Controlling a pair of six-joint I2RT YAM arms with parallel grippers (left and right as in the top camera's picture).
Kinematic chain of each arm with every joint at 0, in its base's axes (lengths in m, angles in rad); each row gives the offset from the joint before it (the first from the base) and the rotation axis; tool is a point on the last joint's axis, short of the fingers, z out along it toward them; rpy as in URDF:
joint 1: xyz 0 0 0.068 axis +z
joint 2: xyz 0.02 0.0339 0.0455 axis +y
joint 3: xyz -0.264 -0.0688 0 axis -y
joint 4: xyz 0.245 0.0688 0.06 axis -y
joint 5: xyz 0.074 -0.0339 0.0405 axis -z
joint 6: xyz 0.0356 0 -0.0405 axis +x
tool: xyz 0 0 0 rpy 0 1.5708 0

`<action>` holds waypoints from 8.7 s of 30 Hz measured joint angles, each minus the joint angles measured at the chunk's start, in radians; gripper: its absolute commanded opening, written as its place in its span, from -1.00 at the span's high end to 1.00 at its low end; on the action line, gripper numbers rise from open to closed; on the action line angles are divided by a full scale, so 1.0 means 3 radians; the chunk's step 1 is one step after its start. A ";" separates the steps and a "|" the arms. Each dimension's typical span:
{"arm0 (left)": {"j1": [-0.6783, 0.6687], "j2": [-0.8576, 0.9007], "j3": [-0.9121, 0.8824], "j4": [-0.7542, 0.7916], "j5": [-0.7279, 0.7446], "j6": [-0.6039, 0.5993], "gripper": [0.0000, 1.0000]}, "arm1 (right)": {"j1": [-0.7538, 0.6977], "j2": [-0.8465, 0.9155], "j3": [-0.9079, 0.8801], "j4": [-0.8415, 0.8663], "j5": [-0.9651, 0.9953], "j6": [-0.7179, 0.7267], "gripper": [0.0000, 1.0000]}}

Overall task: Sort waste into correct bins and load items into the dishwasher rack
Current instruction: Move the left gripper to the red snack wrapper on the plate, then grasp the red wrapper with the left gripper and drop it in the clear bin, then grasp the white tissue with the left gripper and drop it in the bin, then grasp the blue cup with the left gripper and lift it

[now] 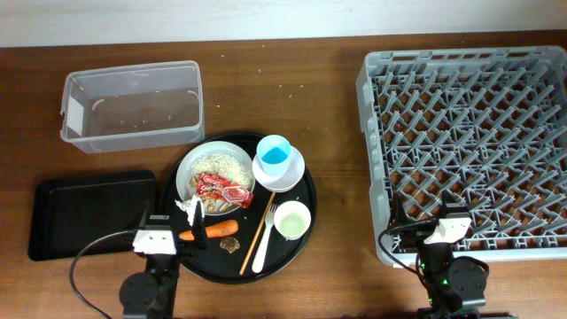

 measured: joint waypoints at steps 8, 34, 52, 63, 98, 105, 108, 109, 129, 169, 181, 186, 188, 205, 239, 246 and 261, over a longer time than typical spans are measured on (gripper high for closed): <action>0.0000 0.0000 0.0000 0.0000 0.0000 0.0000 -0.98 | 0.0000 0.0000 0.0000 0.0000 0.0000 -0.0001 -0.97; 0.0000 0.0000 0.0000 0.0000 0.0000 0.0000 -0.98 | 0.0000 0.0000 0.0000 0.0000 0.0001 0.0001 -0.97; 0.0000 0.0000 0.0000 0.0000 0.0000 0.0000 -0.98 | 0.0000 0.0000 0.0000 0.0000 0.0000 0.0001 -0.97; 0.0000 0.0000 0.0000 0.0000 0.0000 0.0000 -0.98 | 0.0000 0.0000 0.0000 0.0004 -0.0013 0.0001 -0.97; 0.0000 0.4915 0.2764 -0.1317 0.0715 -0.0141 -0.47 | 0.0000 0.3286 0.3086 -0.3226 -0.0318 0.0263 -0.97; 0.0000 0.5122 0.2764 -0.1260 0.0715 -0.0149 0.79 | 0.0000 0.3374 0.3086 -0.3223 -0.0308 0.0262 -0.98; 0.0000 0.5122 0.2764 -0.1283 0.0715 -0.0167 0.86 | 0.0000 0.3374 0.3086 -0.3234 -0.0306 0.0262 -0.97; 0.0000 0.5122 0.2764 -0.1292 0.0716 -0.0167 0.86 | 0.0000 0.3374 0.3086 -0.3235 -0.0303 0.0262 -0.98; -0.0004 0.5390 0.2764 -0.1353 0.1250 -0.0178 0.78 | 0.0000 0.3375 0.3086 -0.3243 -0.0295 0.0261 -0.97; 0.0384 0.4392 0.3437 -0.2534 0.0613 -0.0291 -0.65 | 0.0000 0.3384 0.3095 -0.3274 -0.0285 0.0263 -0.97; 0.0254 0.4395 0.2808 -0.2530 0.0651 -0.0454 -0.39 | 0.0000 0.3384 0.3099 -0.3278 -0.0285 0.0261 -0.97; 0.0254 0.4625 0.2593 -0.2201 0.0654 -0.0546 -0.31 | 0.0000 0.3384 0.3099 -0.3279 -0.0285 0.0263 -0.97; 0.0254 0.4832 0.2586 -0.2102 0.0687 -0.0570 -0.11 | 0.0000 0.3384 0.3099 -0.3283 -0.0285 0.0261 -0.97; 0.0252 0.4821 0.3557 -0.2286 0.0551 -0.0615 0.59 | 0.0000 0.3384 0.3099 -0.3283 -0.0285 0.0262 -0.97; -0.0614 0.4875 0.4125 -0.2130 0.0857 -0.0628 -0.98 | 0.0000 0.3386 0.3103 -0.3371 -0.0285 0.0262 -0.97; -0.0621 0.5255 0.4344 -0.1960 0.0862 -0.0792 -0.98 | 0.0000 0.3386 0.3103 -0.3371 -0.0285 0.0263 -0.97; -0.0858 0.6077 0.4353 -0.1768 0.0860 -0.0852 0.31 | 0.0000 0.3386 0.3103 -0.3374 -0.0285 0.0263 -0.97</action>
